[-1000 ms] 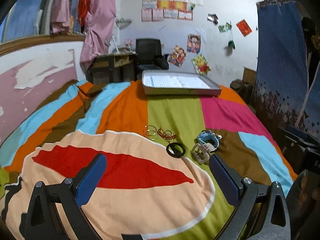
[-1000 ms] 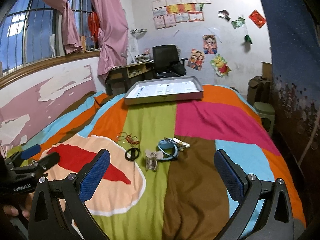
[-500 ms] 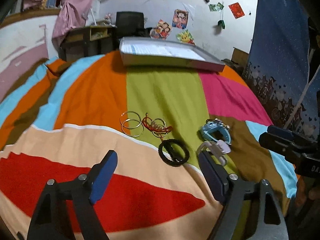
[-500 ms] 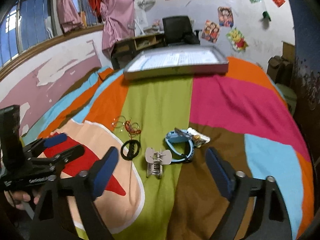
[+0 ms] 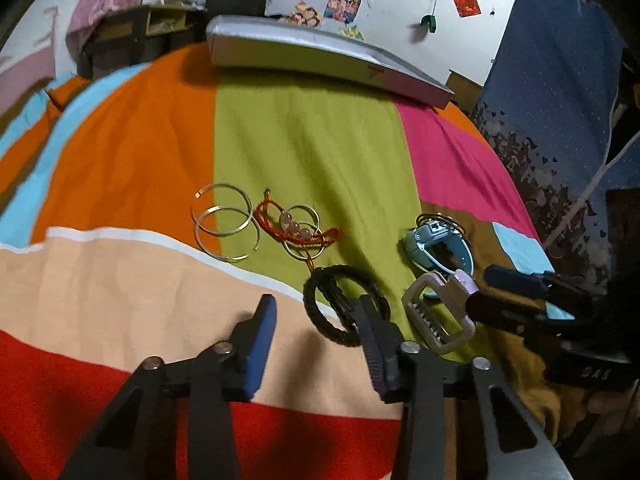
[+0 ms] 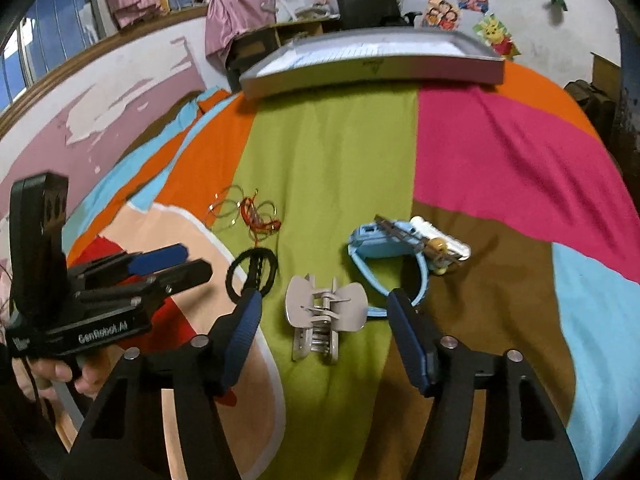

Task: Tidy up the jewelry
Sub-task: 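Grasp the black hair tie with left tool while right tool grasps white claw clip, then carry hair tie and claw clip into the metal tray and open both tools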

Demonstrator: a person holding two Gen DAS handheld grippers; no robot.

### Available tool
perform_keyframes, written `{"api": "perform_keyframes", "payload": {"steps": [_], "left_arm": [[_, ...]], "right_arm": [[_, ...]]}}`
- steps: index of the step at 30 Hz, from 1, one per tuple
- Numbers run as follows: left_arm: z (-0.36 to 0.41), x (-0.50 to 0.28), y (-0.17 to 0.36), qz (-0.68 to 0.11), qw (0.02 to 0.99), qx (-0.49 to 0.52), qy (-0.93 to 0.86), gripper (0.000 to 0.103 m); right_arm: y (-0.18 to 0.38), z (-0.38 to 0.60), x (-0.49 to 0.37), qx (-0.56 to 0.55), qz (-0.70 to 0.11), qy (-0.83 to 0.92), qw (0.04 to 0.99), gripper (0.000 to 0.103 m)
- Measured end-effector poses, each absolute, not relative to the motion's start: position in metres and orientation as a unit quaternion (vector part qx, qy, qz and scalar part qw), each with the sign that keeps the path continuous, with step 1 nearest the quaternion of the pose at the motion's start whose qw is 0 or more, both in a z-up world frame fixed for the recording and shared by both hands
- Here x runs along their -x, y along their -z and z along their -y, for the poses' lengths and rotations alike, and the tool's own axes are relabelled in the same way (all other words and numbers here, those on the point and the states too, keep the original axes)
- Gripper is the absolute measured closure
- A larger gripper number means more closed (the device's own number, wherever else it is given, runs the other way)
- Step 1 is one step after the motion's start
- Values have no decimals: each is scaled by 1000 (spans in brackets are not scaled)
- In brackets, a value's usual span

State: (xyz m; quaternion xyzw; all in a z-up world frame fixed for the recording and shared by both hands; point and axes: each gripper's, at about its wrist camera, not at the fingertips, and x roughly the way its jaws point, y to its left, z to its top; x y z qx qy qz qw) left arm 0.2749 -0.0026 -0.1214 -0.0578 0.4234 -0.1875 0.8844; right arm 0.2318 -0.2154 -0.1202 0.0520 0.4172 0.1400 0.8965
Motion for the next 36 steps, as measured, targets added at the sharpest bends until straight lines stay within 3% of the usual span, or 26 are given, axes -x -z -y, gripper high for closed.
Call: {"api": "perform_keyframes", "payload": {"steps": [7, 12, 14, 25, 36], "left_arm": [[7, -292, 143, -459, 862, 70, 205, 71], [12, -298, 151, -475, 854, 67, 201, 93], [13, -297, 153, -478, 852, 71, 202, 96], [3, -283, 122, -467, 859, 84, 191, 98], [-13, -285, 67, -409, 898, 90, 135, 98]], "right_arm": [[137, 210, -248, -54, -444, -137, 884, 58], [139, 205, -253, -52, -445, -133, 884, 58], [141, 207, -254, -51, -448, -129, 883, 59], [136, 207, -255, -68, -444, -133, 883, 61], [99, 222, -248, -92, -370, -146, 913, 61]]}}
